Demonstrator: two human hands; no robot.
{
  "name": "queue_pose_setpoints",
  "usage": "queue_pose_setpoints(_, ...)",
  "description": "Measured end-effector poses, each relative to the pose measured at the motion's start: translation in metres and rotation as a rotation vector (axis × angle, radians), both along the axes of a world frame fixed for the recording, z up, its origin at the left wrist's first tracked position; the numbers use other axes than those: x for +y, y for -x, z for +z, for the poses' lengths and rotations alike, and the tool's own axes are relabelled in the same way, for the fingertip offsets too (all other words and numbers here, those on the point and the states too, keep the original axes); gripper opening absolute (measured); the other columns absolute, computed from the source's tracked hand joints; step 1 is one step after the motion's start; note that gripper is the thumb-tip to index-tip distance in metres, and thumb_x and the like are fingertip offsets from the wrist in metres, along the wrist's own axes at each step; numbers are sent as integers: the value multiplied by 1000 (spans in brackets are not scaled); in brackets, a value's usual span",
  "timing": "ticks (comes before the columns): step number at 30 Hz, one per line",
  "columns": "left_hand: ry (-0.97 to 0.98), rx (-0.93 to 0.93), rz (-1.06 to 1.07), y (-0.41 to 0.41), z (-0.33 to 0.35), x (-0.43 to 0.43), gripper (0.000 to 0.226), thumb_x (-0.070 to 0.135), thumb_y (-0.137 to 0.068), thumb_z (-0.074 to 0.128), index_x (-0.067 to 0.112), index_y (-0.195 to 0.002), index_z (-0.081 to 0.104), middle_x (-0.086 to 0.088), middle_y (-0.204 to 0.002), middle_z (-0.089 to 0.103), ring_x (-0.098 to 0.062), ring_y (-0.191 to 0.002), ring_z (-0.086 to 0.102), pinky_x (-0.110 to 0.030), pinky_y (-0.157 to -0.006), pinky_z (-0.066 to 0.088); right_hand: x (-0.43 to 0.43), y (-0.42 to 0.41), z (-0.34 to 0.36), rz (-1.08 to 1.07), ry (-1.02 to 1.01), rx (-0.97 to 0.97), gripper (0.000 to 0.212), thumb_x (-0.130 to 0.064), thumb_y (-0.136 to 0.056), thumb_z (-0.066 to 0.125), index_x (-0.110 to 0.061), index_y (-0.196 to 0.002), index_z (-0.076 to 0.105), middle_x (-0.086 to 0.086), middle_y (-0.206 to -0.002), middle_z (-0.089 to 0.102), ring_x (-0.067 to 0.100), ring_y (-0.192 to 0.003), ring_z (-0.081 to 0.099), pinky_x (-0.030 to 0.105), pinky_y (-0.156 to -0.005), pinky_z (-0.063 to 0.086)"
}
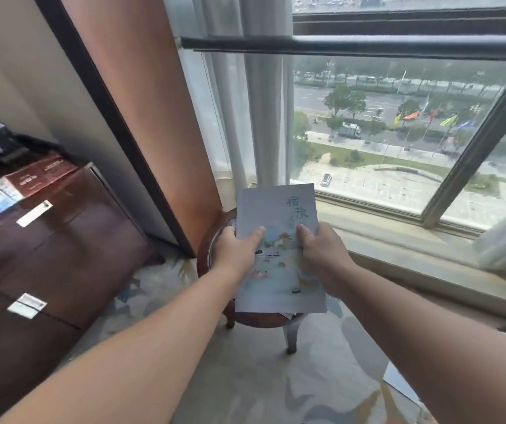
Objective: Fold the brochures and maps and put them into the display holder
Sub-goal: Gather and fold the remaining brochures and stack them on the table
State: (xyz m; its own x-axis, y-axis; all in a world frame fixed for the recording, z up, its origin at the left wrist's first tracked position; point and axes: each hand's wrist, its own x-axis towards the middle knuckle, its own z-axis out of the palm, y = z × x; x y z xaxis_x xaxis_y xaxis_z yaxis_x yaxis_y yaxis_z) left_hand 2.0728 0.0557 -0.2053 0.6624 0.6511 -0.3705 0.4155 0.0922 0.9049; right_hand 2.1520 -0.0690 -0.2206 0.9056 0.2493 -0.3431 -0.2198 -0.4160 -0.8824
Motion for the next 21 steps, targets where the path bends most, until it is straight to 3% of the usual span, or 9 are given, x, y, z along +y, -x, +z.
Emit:
queue_pose_setpoints(5, -65, 83, -73, -41, -33, 35, 31, 23, -90, 67, 15, -115, 51, -1, -107, 61, -17, -80, 67, -35, -53, 61, 31, -43, -30, 2, 73, 42, 22, -38, -101, 45, -18, -92, 50, -2, -83, 58, 15, -73, 56, 32, -63, 41)
queue_pose_setpoints(7, -106, 112, -125, -55, -48, 47, 30, 21, -91, 65, 17, -115, 50, 6, -99, 60, -10, -69, 64, -21, -40, 52, 38, -57, -41, 9, 127, 79, 23, -38, -100, 46, -18, -92, 53, 1, -86, 60, 19, -75, 58, 31, -60, 38)
queue_pose_setpoints(9, -153, 154, -184, -70, -65, 61, 27, 22, -90, 65, 21, -112, 49, 11, -93, 58, -7, -66, 61, -16, -35, 45, 44, -68, -54, 35, 211, 113, 22, -35, -97, 51, -14, -95, 57, 2, -90, 62, 23, -79, 60, 29, -55, 39)
queue_pose_setpoints(11, -233, 223, -252, -86, -84, 77, 30, 26, -89, 65, 23, -114, 49, 10, -95, 58, -10, -70, 63, -26, -42, 52, 48, -79, -69, 59, 279, 144, 15, -27, -92, 56, -13, -89, 60, 3, -88, 64, 22, -76, 61, 26, -53, 44)
queue_pose_setpoints(14, -303, 326, -400, -108, -120, 93, 40, 31, -87, 65, 21, -122, 48, -1, -113, 59, -24, -87, 66, -32, -60, 55, 55, -90, -93, 36, 392, 181, 16, -20, -88, 59, -7, -98, 61, 11, -99, 66, 29, -90, 65, 39, -77, 57)
queue_pose_setpoints(17, -394, 392, -577, -129, -157, 99, 46, 36, -85, 67, 21, -122, 45, -5, -121, 57, -24, -91, 60, -28, -58, 44, 60, -94, -123, -47, 466, 208, 16, -19, -89, 58, -9, -102, 58, 11, -104, 66, 31, -94, 64, 46, -83, 55)
queue_pose_setpoints(21, -438, 489, -730, -141, -205, 98, 52, 38, -84, 65, 18, -127, 43, -7, -120, 51, -29, -104, 58, -38, -82, 49, 60, -92, -170, -115, 530, 276, 25, -19, -90, 57, -12, -112, 48, 9, -112, 62, 32, -100, 60, 48, -86, 52)
